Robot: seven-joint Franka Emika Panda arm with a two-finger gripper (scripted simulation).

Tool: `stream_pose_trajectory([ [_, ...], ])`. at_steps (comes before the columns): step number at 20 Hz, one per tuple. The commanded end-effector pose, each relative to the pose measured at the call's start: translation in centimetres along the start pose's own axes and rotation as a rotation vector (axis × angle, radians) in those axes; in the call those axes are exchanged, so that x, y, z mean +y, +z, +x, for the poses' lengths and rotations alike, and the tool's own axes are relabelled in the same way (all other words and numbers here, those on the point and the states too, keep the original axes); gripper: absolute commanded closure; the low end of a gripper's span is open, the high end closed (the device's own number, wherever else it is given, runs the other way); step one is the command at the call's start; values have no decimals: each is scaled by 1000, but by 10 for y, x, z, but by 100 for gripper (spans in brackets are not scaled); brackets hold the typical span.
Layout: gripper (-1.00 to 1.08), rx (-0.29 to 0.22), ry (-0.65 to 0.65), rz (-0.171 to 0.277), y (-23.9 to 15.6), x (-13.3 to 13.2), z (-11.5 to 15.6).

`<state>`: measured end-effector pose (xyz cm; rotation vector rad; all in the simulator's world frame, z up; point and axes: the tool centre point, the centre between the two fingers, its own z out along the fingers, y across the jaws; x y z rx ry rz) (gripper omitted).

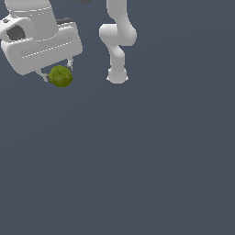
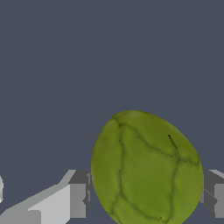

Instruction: Pick up the object and move it to a goal position.

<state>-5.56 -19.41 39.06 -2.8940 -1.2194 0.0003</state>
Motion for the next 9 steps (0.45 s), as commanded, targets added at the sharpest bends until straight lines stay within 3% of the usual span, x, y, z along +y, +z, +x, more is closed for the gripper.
stream_pose_trajectory([
  [1,108,0,0,-1,-11,4,-2],
  [9,108,0,0,-1,-23,9,-3],
])
